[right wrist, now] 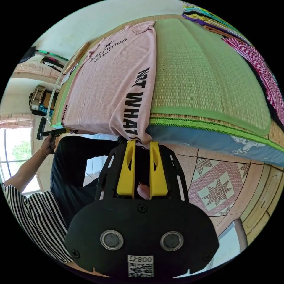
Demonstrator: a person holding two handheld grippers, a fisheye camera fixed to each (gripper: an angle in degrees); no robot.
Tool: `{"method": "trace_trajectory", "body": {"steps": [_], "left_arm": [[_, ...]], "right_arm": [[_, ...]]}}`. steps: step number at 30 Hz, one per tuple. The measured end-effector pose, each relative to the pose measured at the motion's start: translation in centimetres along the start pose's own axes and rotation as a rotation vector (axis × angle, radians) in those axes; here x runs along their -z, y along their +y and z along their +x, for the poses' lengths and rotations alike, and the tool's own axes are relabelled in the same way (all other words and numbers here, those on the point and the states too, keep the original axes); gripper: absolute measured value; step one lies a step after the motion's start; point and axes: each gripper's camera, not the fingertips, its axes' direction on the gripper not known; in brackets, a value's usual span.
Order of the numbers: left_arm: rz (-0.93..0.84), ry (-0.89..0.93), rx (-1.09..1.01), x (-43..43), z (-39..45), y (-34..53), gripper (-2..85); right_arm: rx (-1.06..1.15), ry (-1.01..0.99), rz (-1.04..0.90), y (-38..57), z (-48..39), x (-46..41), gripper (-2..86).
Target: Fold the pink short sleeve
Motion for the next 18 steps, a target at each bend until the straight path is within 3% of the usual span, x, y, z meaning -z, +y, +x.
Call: {"method": "trace_trajectory", "body": {"steps": [6, 18], "left_arm": [[0.006, 0.011, -0.041, 0.9, 1.7, 0.7, 2.9], [-0.011, 0.057, 0.009, 0.7, 1.1, 3.4, 6.9]], "right_arm": [[0.125, -0.2, -0.082, -0.8, -1.2, 0.1, 4.7], [0.065, -0.124, -0.109, 0.1, 0.7, -0.3, 9.6]]}}
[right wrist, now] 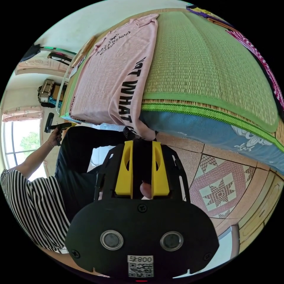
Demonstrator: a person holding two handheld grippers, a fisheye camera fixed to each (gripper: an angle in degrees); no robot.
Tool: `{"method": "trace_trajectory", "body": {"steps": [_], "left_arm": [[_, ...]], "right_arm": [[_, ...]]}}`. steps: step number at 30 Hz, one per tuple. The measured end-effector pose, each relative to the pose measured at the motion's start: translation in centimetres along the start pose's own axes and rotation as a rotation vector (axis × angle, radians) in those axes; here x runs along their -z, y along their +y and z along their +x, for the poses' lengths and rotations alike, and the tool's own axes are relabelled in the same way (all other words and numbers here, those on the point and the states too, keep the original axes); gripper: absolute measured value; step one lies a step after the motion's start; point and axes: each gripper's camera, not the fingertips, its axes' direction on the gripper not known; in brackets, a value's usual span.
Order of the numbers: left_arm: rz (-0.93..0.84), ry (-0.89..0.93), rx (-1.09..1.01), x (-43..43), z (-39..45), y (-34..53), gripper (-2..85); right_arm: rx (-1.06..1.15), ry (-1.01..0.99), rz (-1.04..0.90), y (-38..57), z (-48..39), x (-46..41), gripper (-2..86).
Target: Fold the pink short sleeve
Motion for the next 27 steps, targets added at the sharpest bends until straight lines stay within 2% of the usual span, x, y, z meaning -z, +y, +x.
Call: {"method": "trace_trajectory", "body": {"steps": [4, 9, 17, 20, 27], "left_arm": [[-0.032, -0.058, -0.011, -0.3, 0.5, -0.4, 7.2], [-0.035, -0.094, -0.009, -0.4, 0.6, -1.2, 7.0], [-0.055, -0.145, -0.024, -1.1, -0.3, -1.2, 3.9], [-0.051, -0.126, -0.043, -1.1, -1.3, 0.0, 2.6], [-0.035, -0.064, -0.106, -0.4, -4.5, 4.8, 1.8]], "right_arm": [[0.013, 0.004, 0.032, -0.8, -0.4, -0.3, 10.3], [0.05, 0.021, -0.022, -2.3, -1.1, -2.1, 9.7], [0.044, 0.004, -0.019, -3.3, 0.1, -2.3, 5.1], [0.047, 0.002, -0.021, -2.9, 0.7, -2.0, 1.8], [0.098, -0.087, -0.03, -0.9, 2.3, -0.1, 0.4]]}}
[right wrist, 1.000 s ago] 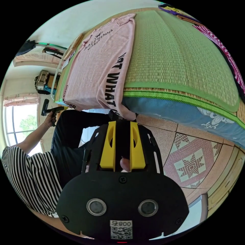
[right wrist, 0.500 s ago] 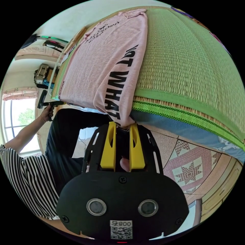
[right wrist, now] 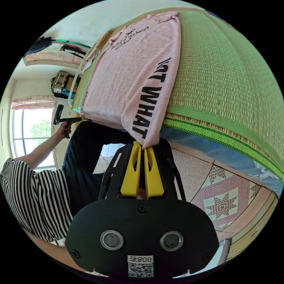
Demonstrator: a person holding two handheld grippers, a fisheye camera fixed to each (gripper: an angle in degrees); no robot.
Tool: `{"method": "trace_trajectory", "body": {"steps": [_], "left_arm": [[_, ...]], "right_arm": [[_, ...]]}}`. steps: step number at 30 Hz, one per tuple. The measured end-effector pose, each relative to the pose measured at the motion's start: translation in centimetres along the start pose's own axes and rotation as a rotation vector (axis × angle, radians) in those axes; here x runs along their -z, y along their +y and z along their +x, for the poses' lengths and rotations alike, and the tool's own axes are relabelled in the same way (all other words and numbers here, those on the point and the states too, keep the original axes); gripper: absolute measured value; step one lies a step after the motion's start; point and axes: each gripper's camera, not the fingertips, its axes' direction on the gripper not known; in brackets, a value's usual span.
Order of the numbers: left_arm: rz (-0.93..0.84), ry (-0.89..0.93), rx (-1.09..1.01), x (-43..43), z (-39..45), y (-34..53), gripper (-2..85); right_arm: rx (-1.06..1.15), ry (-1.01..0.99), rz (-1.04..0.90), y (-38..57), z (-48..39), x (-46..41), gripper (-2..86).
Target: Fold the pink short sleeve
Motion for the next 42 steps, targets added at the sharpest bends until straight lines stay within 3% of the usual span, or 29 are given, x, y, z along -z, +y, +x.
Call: {"method": "trace_trajectory", "body": {"steps": [14, 28, 42], "left_arm": [[0.238, 0.258, -0.147, 4.6, -7.3, 13.0, 1.4], [0.424, 0.433, -0.257, 4.5, -15.5, 28.7, 1.3], [0.498, 0.518, -0.331, 0.6, -21.4, 41.8, 1.3]], "right_arm": [[0.084, -0.257, 0.161, 9.1, 3.3, 10.2, 0.6], [0.177, -0.312, 0.294, 21.2, 2.6, 17.2, 0.5], [0.238, -0.34, 0.388, 32.6, 2.8, 20.0, 0.6]]}}
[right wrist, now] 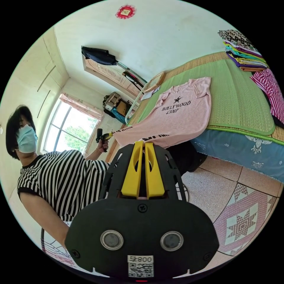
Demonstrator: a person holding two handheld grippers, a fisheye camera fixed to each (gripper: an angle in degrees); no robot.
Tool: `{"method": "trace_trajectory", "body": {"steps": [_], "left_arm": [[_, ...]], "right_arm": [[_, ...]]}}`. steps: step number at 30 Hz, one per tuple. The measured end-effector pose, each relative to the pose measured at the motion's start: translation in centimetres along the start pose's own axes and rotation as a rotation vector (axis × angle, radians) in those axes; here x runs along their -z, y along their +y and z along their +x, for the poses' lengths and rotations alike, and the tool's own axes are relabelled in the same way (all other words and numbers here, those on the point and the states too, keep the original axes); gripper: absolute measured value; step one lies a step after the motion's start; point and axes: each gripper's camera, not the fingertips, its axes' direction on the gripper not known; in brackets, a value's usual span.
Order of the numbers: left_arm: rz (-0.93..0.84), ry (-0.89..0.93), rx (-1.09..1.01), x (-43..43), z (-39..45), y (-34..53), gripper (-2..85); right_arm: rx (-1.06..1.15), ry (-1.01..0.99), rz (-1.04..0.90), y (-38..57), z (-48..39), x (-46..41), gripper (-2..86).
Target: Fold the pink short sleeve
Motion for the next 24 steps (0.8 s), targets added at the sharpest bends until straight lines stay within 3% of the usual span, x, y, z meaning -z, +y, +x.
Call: {"method": "trace_trajectory", "body": {"steps": [24], "left_arm": [[0.133, 0.051, -0.042, 1.9, -3.7, 12.3, 1.4]], "right_arm": [[0.055, -0.03, 0.093, 10.1, 0.6, 6.0, 0.5]]}}
